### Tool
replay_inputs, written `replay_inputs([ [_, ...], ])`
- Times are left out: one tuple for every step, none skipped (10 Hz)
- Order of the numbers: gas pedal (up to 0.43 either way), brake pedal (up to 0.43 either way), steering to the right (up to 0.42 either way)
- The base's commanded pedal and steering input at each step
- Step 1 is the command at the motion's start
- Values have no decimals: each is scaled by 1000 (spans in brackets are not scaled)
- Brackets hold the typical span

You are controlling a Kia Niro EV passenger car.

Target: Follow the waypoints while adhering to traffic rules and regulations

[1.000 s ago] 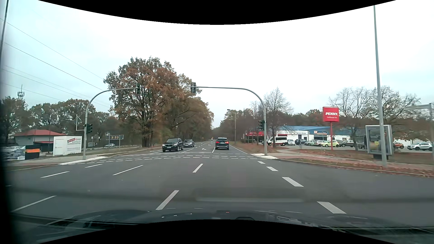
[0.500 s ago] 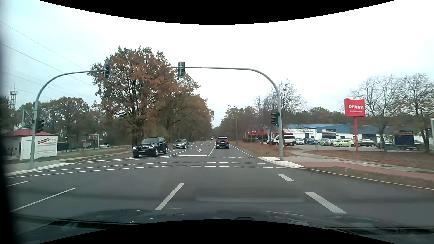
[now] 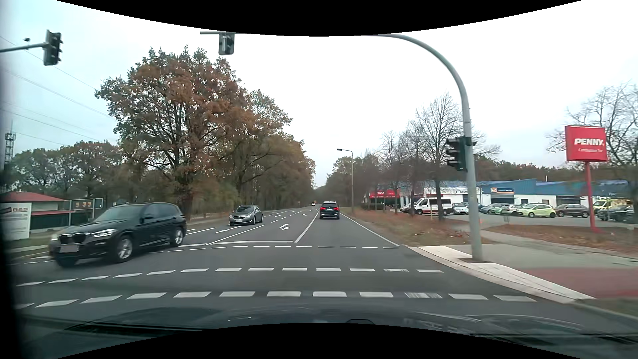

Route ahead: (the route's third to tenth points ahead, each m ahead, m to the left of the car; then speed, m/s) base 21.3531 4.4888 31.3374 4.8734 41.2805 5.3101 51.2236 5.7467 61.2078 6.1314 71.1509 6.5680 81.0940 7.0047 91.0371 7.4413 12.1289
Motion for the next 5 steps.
replay_inputs([
  [421, 0, -8],
  [409, 0, -8],
  [398, 0, -8],
  [358, 0, -8],
  [350, 0, -8],
])
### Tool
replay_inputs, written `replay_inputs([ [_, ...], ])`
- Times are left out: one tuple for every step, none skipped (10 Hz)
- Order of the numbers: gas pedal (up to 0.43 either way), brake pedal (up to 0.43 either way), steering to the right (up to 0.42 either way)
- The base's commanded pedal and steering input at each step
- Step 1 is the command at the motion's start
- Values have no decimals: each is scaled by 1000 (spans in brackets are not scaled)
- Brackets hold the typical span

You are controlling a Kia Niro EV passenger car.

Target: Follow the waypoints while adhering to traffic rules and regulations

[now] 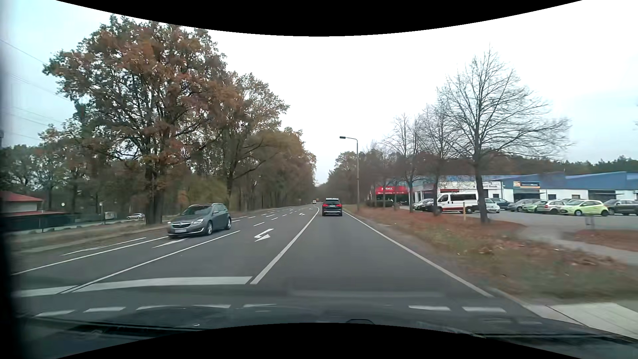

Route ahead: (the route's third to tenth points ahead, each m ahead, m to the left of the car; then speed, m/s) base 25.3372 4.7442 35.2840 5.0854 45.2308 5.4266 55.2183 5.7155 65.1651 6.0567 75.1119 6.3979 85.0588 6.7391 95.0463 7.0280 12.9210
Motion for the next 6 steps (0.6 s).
replay_inputs([
  [311, 0, -8],
  [280, 0, -8],
  [220, 0, -8],
  [209, 0, -8],
  [209, 0, -8],
  [197, 0, -8],
])
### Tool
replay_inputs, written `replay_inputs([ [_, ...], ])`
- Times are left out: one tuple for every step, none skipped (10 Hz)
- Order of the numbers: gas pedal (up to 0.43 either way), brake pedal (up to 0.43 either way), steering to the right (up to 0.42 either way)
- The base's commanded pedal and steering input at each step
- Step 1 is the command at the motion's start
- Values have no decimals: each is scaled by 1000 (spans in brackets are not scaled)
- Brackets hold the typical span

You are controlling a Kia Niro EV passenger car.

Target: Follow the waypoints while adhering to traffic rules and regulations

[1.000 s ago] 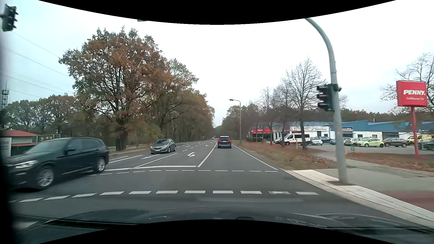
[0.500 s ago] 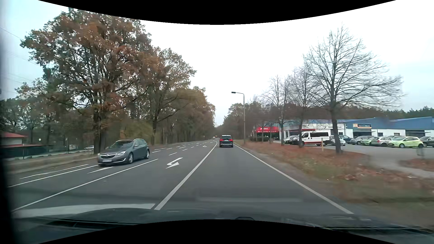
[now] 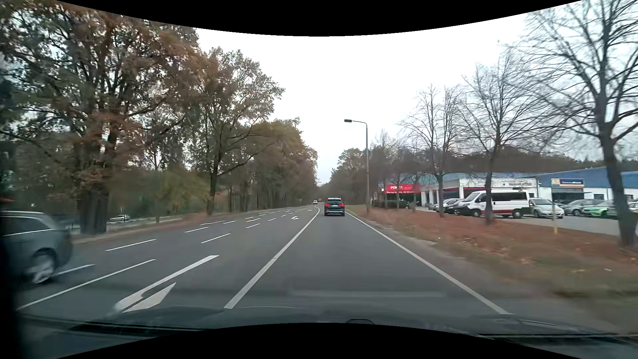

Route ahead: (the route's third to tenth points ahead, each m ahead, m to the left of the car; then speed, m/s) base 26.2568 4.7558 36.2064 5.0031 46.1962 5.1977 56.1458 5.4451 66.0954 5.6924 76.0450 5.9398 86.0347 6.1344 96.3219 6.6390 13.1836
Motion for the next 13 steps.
replay_inputs([
  [189, 0, -8],
  [189, 0, -7],
  [189, 0, -7],
  [189, 0, -7],
  [177, 0, -7],
  [177, 0, -7],
  [177, 0, -7],
  [177, 0, -7],
  [177, 0, -7],
  [177, 0, -7],
  [177, 0, -7],
  [177, 0, -7],
  [177, 0, -7],
])
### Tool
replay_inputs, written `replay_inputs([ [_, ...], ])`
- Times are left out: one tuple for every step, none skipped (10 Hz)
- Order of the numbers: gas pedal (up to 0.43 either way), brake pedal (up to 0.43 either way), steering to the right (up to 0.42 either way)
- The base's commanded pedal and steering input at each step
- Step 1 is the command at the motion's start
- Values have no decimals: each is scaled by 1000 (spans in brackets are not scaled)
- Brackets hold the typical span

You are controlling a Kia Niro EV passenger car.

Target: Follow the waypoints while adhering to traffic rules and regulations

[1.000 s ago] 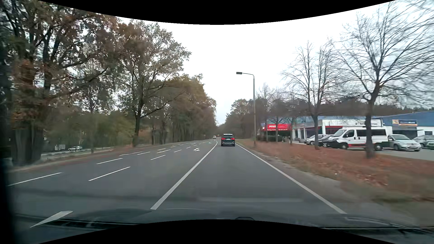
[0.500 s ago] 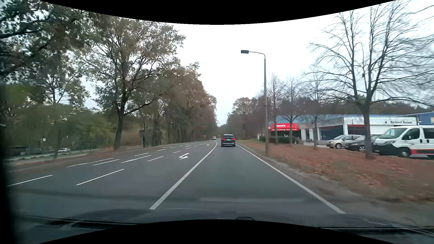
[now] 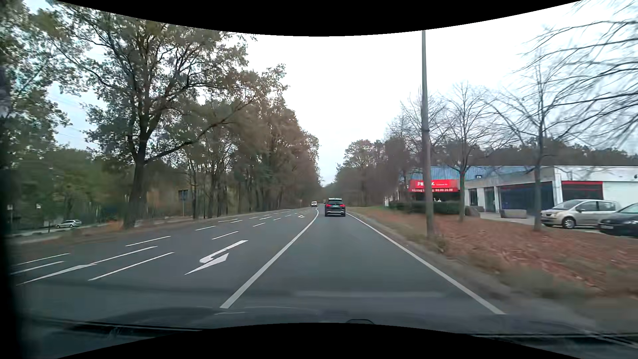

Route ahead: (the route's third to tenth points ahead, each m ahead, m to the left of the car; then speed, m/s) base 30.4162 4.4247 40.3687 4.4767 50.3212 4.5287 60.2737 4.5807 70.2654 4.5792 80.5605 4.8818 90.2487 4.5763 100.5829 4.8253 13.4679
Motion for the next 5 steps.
replay_inputs([
  [177, 0, -7],
  [177, 0, -7],
  [177, 0, -6],
  [169, 0, -6],
  [169, 0, -6],
])
